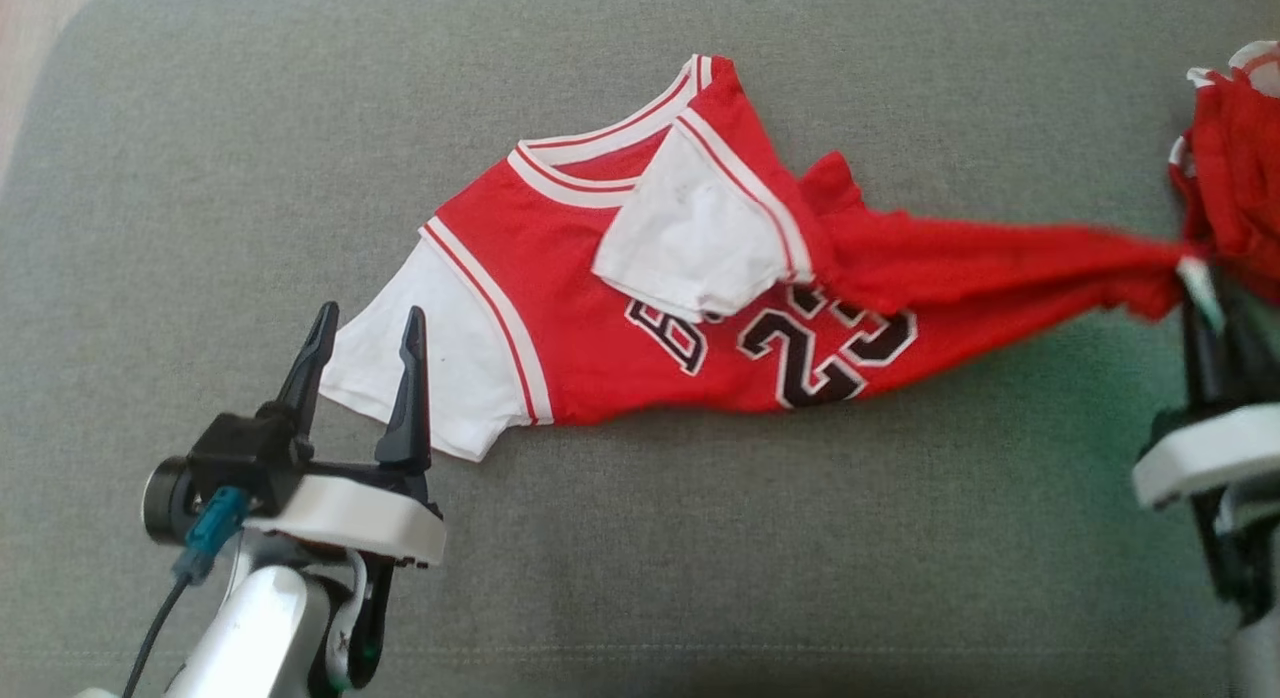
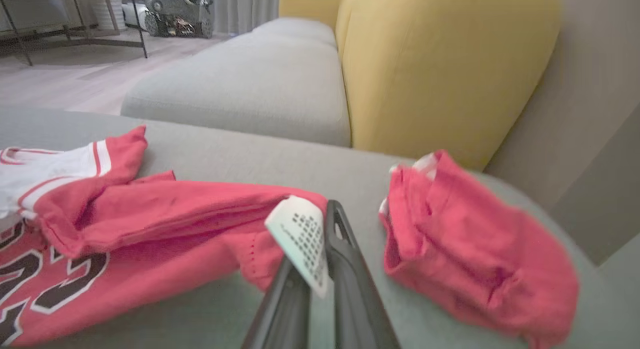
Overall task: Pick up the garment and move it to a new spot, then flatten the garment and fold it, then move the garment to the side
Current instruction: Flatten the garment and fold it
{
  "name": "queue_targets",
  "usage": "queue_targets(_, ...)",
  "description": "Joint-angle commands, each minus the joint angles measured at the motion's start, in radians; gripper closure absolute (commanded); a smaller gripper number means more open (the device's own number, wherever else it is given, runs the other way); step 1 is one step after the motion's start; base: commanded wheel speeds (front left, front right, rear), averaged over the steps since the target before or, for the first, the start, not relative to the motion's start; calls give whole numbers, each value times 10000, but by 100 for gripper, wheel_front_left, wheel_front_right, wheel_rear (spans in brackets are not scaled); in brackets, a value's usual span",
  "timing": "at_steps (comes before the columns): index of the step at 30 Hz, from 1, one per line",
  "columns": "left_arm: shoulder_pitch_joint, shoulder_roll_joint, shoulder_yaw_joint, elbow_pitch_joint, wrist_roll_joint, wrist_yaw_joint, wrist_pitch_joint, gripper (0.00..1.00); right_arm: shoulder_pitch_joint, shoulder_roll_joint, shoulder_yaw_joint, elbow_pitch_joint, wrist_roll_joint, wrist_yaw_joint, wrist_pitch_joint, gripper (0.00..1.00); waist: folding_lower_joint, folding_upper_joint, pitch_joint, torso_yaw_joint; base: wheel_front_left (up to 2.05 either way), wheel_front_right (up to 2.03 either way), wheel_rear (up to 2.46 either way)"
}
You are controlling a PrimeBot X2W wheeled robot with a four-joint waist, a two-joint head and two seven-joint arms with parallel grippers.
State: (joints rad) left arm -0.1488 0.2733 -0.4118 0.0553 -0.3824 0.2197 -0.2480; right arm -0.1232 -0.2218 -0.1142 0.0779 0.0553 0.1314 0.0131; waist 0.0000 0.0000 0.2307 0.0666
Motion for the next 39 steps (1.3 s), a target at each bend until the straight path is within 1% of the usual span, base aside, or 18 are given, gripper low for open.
queue_targets(1, -429, 131, 390, -298, 41, 12, -78, 0, -263, -208, 179, -456, -147, -7, -55, 100, 0, 0, 17, -7, 0, 0, 0)
queue_targets(5, -428, 107, 385, -291, 35, 8, -90, 0, 86, -28, 928, -530, -406, -7, 92, 100, 0, 0, 64, -2, 0, 0, 0)
queue_targets(10, -453, 107, 399, -276, 26, 0, -100, 0, 567, 393, 1936, 88, -198, -7, 129, 100, 0, 0, 122, -58, 0, 0, 0)
queue_targets(17, -525, 163, 358, -252, 45, -33, -103, 0, 644, 729, 2391, 863, 78, -7, -3, 100, 0, 0, 152, -162, 0, 0, 0)
queue_targets(18, -529, 175, 352, -245, 46, -36, -103, 0, 624, 778, 2393, 926, 126, -7, -56, 85, 0, 0, 149, -175, 0, 0, 0)
queue_targets(19, -530, 186, 344, -239, 45, -38, -100, 0, 602, 821, 2387, 956, 147, -7, -120, 53, 0, 0, 142, -188, 0, 0, 0)
queue_targets(20, -529, 198, 336, -234, 44, -39, -95, 0, 590, 871, 2386, 964, 182, -7, -170, 0, 0, 0, 132, -199, 0, 0, 0)
queue_targets(23, -516, 231, 309, -199, 35, -46, -77, 0, 603, 1017, 2495, 691, 295, -7, -419, 0, 0, 0, 56, -210, 0, 0, 0)
queue_targets(31, -362, 285, 261, -163, -13, 14, -23, 0, 1060, 1396, 2702, -752, 483, -7, -691, 0, 0, 0, -302, -222, 0, 0, 0)
queue_targets(39, 134, 444, 277, -285, -69, 189, 68, 0, 1803, 1615, 2269, -1696, 618, -7, -560, 0, 0, 0, -939, -284, 0, 0, 0)
